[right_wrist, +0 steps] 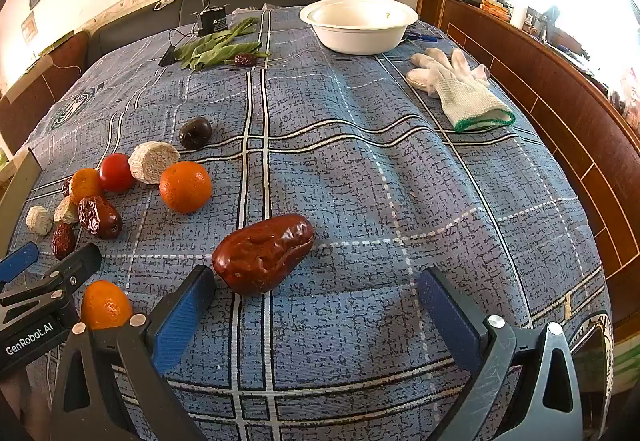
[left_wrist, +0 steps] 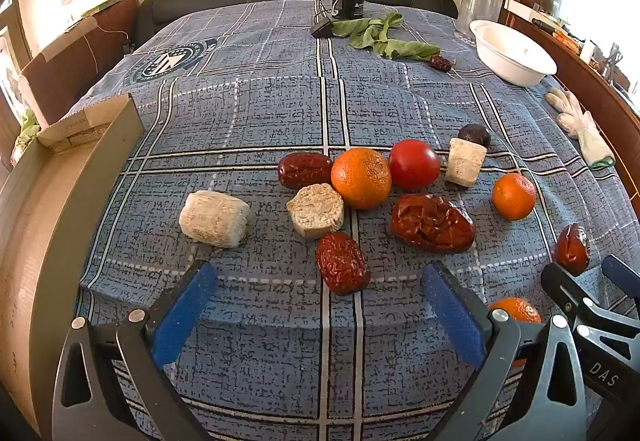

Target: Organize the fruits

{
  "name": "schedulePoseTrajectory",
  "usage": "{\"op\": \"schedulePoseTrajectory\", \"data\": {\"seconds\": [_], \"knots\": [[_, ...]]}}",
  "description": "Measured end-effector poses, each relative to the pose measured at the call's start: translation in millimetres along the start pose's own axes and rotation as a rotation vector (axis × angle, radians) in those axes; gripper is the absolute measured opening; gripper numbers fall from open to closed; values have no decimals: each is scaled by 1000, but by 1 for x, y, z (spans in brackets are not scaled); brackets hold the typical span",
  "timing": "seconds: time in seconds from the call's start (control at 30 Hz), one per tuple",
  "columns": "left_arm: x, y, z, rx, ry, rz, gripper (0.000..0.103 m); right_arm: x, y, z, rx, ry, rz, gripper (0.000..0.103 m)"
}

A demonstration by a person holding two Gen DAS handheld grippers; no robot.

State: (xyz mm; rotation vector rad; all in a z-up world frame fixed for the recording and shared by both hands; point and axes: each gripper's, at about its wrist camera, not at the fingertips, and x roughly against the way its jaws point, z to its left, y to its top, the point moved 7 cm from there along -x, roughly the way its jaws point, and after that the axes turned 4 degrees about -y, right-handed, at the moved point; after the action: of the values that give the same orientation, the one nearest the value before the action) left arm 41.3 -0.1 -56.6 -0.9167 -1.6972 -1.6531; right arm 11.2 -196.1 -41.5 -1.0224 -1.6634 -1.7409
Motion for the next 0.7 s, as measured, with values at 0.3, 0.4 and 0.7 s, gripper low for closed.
{"op": "schedulePoseTrajectory", "data": {"seconds": [0.3,0.4,0.7], "knots": [[0,0,0,1,-1,0,103,0,0,0,0,0,0,103],[0,0,0,1,-1,0,103,0,0,1,0,0,0,103],[0,0,0,1,-1,0,103,-1,1,2,0,0,0,103]]}}
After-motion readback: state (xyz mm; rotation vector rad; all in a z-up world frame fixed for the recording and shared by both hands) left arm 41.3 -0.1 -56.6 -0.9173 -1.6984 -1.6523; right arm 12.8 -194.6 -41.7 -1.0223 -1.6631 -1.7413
